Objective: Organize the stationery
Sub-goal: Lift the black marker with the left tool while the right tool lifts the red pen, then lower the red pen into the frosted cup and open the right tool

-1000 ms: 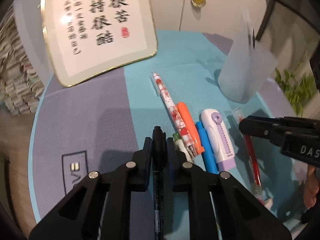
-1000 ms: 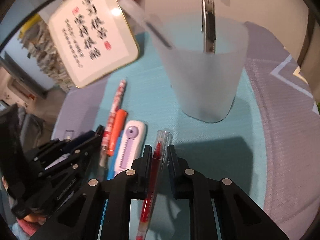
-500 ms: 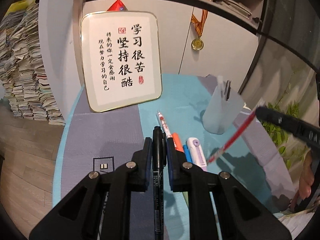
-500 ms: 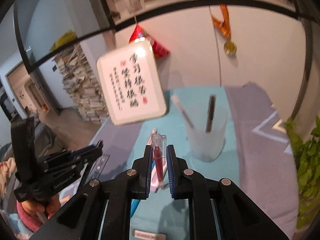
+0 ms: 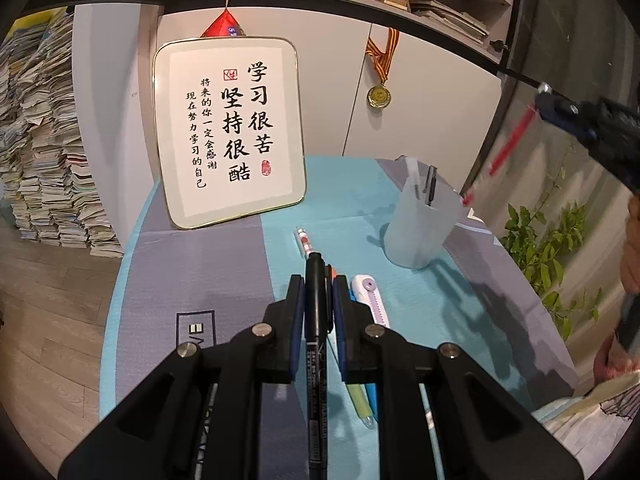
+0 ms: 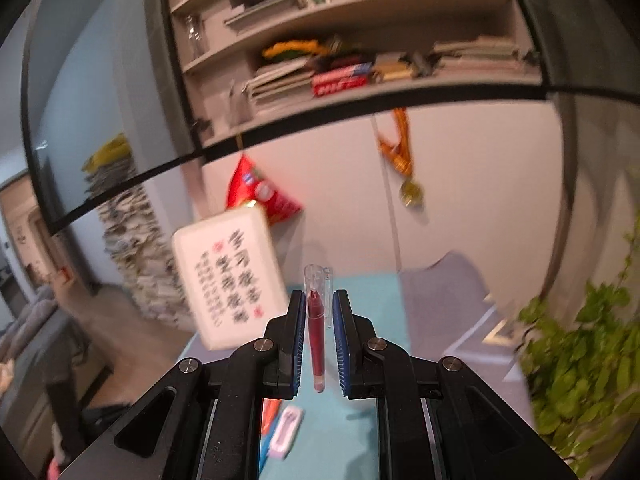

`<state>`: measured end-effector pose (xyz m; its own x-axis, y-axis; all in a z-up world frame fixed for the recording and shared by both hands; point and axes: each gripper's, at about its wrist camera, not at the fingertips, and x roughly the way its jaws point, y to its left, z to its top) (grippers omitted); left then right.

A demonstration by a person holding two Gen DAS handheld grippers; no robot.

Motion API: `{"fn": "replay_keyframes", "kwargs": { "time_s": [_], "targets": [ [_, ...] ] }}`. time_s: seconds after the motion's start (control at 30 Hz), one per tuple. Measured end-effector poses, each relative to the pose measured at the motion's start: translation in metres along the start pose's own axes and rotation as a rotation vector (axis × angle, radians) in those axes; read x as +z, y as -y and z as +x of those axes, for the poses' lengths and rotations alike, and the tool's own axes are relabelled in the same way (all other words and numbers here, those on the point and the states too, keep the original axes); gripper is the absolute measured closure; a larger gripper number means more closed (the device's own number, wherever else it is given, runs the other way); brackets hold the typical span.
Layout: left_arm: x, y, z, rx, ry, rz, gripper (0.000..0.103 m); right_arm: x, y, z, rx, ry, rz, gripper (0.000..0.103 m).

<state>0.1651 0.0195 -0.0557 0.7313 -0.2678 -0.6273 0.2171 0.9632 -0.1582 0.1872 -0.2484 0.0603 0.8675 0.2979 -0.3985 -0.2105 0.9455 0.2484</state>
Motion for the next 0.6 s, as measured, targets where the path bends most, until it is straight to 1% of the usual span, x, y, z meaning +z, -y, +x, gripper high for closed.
{"fn": "replay_keyframes", "kwargs": {
  "time_s": [0.07, 0.17, 0.33, 0.53, 0.6],
  "targets": [
    [-0.001, 0.001, -0.002, -0.002, 0.004, 0.002, 0.091, 0.006, 0.0, 0.005, -0.037, 0.02, -0.01, 0.088],
    [-0.002, 0.0, -0.003, 0.003, 0.007, 0.003, 0.091, 0.009, 0.0, 0.018, -0.074, 0.019, -0.02, 0.088],
    [-0.006, -0.002, -0.004, 0.001, 0.005, 0.003, 0.091, -0.003, 0.001, 0.039, -0.141, -0.006, -0.057, 0.088],
    [-0.006, -0.001, 0.0, -0.005, -0.008, 0.001, 0.091, -0.023, 0.009, 0.063, -0.164, -0.077, -0.053, 0.088],
    [-0.007, -0.001, 0.001, -0.006, -0.01, 0.002, 0.091, -0.026, 0.012, 0.067, -0.16, -0.097, -0.047, 0.088]
  ]
}}
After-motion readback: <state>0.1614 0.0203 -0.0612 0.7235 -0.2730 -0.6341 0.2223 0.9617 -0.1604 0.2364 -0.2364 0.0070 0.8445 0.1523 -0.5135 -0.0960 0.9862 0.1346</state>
